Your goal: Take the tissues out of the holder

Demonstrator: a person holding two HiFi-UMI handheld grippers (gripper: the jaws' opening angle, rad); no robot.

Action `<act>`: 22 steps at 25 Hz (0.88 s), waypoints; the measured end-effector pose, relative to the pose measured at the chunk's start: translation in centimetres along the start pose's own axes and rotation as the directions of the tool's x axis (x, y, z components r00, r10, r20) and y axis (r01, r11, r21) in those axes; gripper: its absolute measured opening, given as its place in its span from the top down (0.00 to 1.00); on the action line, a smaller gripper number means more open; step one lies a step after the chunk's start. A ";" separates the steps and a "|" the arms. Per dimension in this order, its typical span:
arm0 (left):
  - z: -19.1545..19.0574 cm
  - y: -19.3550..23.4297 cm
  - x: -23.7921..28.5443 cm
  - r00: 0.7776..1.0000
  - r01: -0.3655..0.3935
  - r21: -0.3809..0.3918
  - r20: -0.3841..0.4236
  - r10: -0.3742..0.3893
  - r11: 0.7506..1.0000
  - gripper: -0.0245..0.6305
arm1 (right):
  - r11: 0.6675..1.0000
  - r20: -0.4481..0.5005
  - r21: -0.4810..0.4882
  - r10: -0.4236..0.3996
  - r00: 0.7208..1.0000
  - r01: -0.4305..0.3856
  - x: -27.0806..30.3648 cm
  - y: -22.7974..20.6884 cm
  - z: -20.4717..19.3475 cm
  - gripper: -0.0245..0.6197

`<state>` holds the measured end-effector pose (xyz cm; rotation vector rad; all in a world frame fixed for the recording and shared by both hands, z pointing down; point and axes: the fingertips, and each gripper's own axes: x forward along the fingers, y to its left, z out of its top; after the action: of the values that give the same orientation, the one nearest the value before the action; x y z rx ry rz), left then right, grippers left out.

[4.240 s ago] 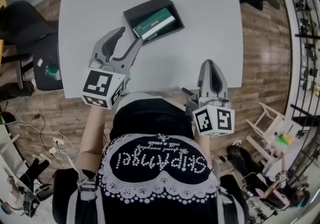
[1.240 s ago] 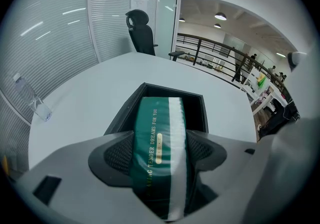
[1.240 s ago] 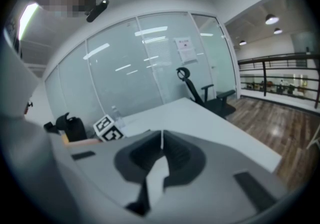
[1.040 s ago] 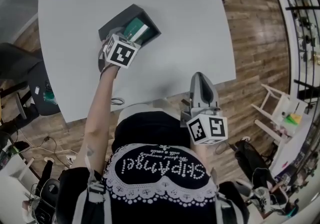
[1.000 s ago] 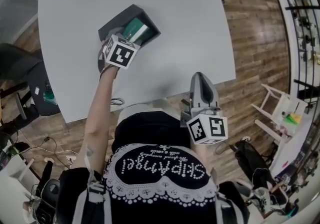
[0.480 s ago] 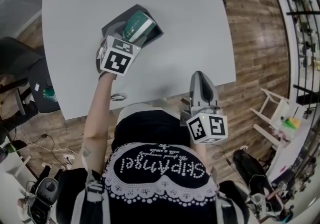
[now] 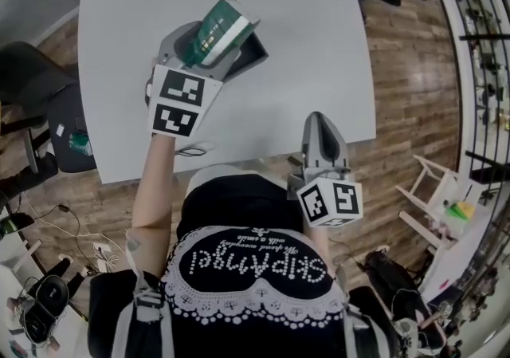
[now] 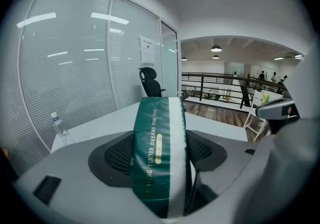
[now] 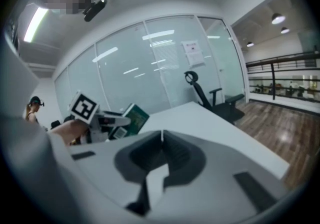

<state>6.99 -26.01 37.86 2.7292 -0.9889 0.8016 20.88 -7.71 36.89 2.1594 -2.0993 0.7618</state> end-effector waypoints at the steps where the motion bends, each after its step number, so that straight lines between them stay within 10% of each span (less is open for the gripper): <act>1: 0.6 0.1 -0.7 1.000 -0.008 -0.009 0.025 0.009 1.000 0.45 | 1.000 0.004 -0.003 0.005 1.000 -0.005 0.0 0.1 0.1 0.91; 12: 7.1 1.7 -9.7 0.924 -0.111 -0.112 0.356 0.144 0.988 0.45 | 0.995 0.031 -0.062 0.079 0.996 -0.077 0.9 1.6 1.5 0.91; 22: 4.8 4.9 -17.1 0.847 -0.197 -0.263 0.439 0.299 0.944 0.45 | 0.979 0.053 -0.117 0.172 0.984 -0.165 3.0 5.5 2.6 0.91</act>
<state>-4.96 -21.67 24.59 2.6911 -1.4506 0.0223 16.42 -11.95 34.01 1.9934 -2.3195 0.5774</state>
